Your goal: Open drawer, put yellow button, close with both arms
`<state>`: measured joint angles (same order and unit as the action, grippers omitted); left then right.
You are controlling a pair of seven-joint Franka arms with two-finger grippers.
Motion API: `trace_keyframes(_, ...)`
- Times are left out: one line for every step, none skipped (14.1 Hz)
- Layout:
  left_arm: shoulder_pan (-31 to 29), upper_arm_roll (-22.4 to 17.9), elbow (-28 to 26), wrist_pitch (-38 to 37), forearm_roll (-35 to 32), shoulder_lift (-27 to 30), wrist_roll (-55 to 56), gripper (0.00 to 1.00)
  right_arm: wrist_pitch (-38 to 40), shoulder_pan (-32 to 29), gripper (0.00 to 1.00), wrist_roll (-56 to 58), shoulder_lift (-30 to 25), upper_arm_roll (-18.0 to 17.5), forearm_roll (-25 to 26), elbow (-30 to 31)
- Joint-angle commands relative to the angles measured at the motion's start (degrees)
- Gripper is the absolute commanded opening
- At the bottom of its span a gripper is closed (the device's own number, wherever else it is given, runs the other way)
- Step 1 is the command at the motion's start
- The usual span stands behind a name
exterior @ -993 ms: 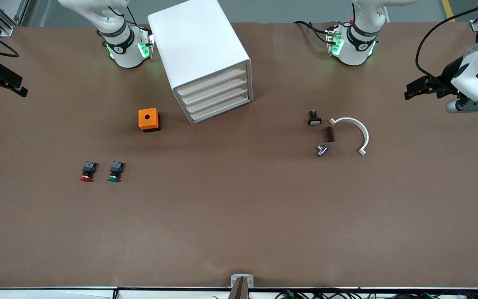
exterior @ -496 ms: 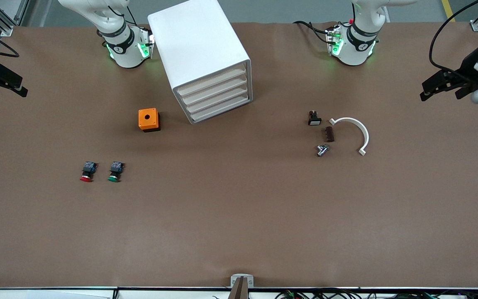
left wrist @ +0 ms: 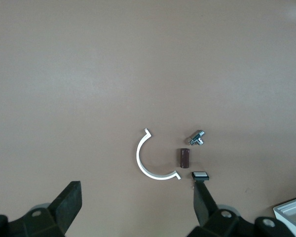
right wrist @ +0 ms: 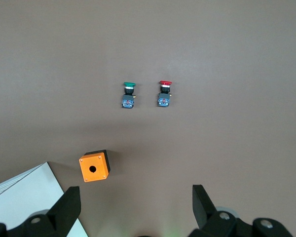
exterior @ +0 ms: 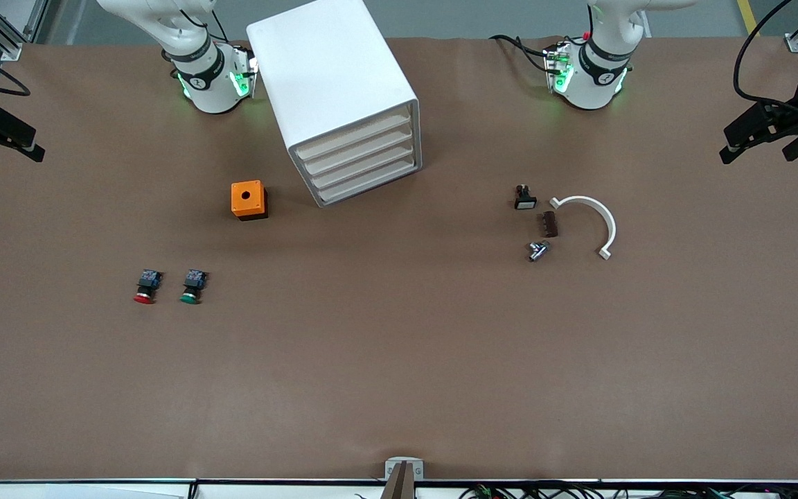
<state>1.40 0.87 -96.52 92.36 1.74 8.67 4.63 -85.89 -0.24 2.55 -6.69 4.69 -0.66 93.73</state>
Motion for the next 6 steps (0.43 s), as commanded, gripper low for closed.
trace_keyframes(0.62, -0.17, 2.04, -0.43, -0.51, -1.02, 0.12, 1.0, 0.02, -0.29, 1.0, 0.53, -1.04, -0.12, 0.49, 0.84)
trace_keyframes(0.62, -0.17, 2.04, -0.43, -0.51, -1.02, 0.12, 1.0, 0.02, -0.29, 1.0, 0.53, -1.04, -0.12, 0.49, 0.84)
trace_keyframes(0.71, -0.17, 2.04, -0.52, -0.6, -1.37, 0.21, 1.0, 0.02, -0.2, 1.0, 0.53, -1.13, -0.12, 0.49, 0.84)
trace_keyframes(0.71, -0.17, 1.95, -0.52, -0.6, -1.46, 0.29, 1.0, 0.02, -0.2, 1.0, 0.53, -1.13, -0.12, 0.49, 0.84)
trace_keyframes(0.62, -0.17, 1.95, -0.52, -0.6, -1.55, 0.21, 1.0, 0.02, -0.2, 1.0, 0.53, -1.13, -0.12, 0.49, 0.84)
trace_keyframes(0.62, -0.17, 1.95, -0.52, -0.6, -1.55, 0.21, 1.0, 0.11, -0.2, 1.0, 0.53, -1.13, -0.12, 0.49, 0.84)
